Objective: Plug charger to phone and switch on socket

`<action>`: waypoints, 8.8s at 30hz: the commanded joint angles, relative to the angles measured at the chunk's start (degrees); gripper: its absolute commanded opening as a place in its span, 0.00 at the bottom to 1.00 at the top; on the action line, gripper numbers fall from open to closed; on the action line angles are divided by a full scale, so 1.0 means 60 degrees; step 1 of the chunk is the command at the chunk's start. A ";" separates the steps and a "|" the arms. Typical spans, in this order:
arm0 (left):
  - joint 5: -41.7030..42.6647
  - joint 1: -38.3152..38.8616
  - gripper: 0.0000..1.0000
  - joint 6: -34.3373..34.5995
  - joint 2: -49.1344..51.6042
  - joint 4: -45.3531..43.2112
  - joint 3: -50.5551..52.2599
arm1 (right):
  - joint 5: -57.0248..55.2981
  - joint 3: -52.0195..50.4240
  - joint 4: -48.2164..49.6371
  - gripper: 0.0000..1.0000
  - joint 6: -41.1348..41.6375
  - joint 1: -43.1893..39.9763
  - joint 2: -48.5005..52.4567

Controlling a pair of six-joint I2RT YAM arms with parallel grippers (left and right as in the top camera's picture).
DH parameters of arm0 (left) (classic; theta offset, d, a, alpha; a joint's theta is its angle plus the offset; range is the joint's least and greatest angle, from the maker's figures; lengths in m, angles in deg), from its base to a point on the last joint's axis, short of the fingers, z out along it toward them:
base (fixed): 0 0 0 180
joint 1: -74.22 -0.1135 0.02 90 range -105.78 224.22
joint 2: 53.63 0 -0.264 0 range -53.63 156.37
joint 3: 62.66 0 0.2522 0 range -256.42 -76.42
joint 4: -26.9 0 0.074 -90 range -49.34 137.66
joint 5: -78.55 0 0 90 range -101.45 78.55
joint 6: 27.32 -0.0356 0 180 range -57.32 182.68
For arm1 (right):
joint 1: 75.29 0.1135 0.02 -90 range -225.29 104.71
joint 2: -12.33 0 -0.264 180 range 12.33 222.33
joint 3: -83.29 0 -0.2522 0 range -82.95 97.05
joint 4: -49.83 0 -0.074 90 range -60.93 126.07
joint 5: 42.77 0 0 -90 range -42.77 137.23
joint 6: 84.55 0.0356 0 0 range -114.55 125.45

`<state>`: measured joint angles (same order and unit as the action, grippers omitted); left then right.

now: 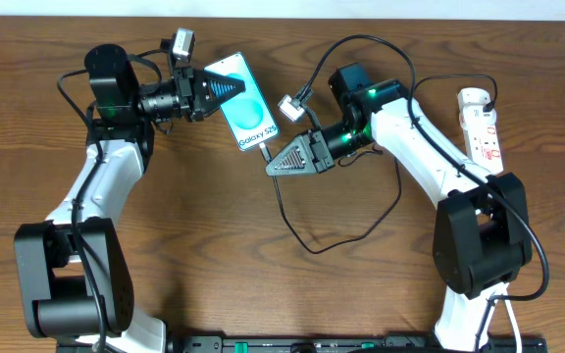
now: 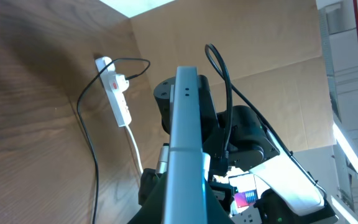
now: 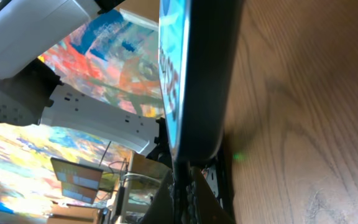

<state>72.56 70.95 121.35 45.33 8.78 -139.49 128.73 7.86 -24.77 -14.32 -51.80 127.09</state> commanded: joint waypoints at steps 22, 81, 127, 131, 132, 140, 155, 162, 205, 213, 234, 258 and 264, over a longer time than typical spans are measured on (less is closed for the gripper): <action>0.0568 0.0186 0.07 -0.0208 0.0011 -0.0044 -0.0087 | 0.0266 0.0160 0.0324 0.01 0.0437 -0.0025 0.0015; -0.0149 -0.0022 0.07 -0.0448 0.0011 0.0018 -0.0087 | 0.0229 0.0160 0.0248 0.01 0.0430 0.0040 0.0015; -0.0149 -0.0022 0.07 -0.0419 0.0011 0.0379 -0.0087 | 0.0051 0.0160 0.0288 0.01 0.0878 0.0040 0.0015; -0.0146 -0.0022 0.07 -0.0419 0.0011 0.0379 -0.0087 | 0.0055 0.0160 0.0291 0.01 0.0940 0.0040 0.0015; -0.0146 -0.0022 0.07 -0.0423 0.0011 0.0379 -0.0087 | 0.0051 0.0160 0.0291 0.01 0.0940 0.0040 0.0015; -0.0073 -0.0022 0.07 -0.0423 0.0011 0.0379 -0.0087 | 0.0062 0.0160 0.0401 0.01 0.1169 0.0040 0.0015; 0.0138 -0.0022 0.07 -0.0470 0.0011 0.0375 -0.0087 | 0.0131 0.0160 0.0831 0.01 0.1687 0.0040 0.0015; 0.0517 -0.0022 0.07 -0.0605 0.0011 0.0375 -0.0087 | 0.0135 0.0160 0.0892 0.01 0.1767 0.0040 0.0015; 0.0743 0.0390 0.07 -0.0780 0.0011 0.0375 -0.0087 | 0.0120 0.0160 0.1716 0.83 0.2514 0.0029 0.0015; 0.0481 0.0382 0.07 -0.0780 0.0011 0.0379 -0.0087 | 0.0007 0.0160 0.1719 0.99 0.2514 -0.0007 0.0015; -0.2044 -0.1869 0.07 -0.1974 0.0011 0.4116 -0.0087 | -0.0911 0.0160 0.1708 0.99 0.3129 -0.1942 0.0015; -0.8856 -0.1792 0.07 -0.5523 0.0073 0.9981 0.0404 | -0.3104 0.0160 0.1100 0.99 0.3326 -0.2040 0.0015; -0.8867 -0.1789 0.07 -0.5519 0.0783 0.9978 0.0495 | -0.3107 0.0160 0.1071 0.99 0.3326 -0.1953 0.0015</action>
<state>19.67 60.09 89.37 47.69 68.67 -136.82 109.95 8.07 -18.12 5.26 -63.96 127.09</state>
